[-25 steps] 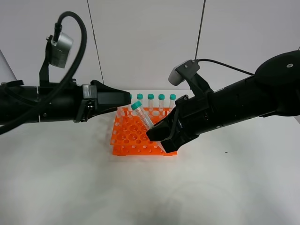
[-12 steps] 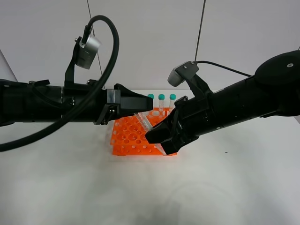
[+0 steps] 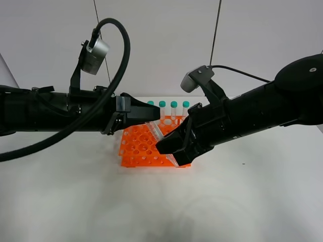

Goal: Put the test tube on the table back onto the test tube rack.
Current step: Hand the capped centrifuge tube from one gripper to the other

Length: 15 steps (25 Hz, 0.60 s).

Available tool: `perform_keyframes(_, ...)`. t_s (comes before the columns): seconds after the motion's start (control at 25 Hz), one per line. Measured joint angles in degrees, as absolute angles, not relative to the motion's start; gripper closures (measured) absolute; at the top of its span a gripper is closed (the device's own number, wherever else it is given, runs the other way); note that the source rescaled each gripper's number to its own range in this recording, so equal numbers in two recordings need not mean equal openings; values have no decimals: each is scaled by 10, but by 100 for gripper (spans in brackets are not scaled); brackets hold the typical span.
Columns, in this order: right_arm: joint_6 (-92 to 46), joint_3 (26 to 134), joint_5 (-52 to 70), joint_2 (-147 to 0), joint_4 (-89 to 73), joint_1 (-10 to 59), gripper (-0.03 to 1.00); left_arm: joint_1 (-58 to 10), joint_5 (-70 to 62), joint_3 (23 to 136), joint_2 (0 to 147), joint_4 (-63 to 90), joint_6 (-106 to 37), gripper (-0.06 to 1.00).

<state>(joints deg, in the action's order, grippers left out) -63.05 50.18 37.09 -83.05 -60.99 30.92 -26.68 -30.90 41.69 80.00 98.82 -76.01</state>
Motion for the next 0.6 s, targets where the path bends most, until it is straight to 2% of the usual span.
perform_keyframes(0.04,-630,502,372,-830,-611,309,95,-267,-306,417,800,988,-758,93)
perform_keyframes(0.32,-630,502,371,-830,-611,309,94,-267,-305,417,801,988,-755,94)
perform_keyframes(0.36,-630,502,368,-830,-611,309,87,-267,-305,417,801,988,-755,94)
perform_keyframes(0.4,-630,502,364,-830,-610,309,74,-267,-305,417,801,988,-755,94)
perform_keyframes(0.48,-630,502,358,-830,-610,309,33,-267,-305,417,801,988,-755,94)
perform_keyframes(0.52,-630,502,357,-830,-608,309,20,-267,-305,417,801,988,-755,94)
perform_keyframes(0.6,-627,502,357,-823,-591,309,4,-267,-304,417,801,989,-755,94)
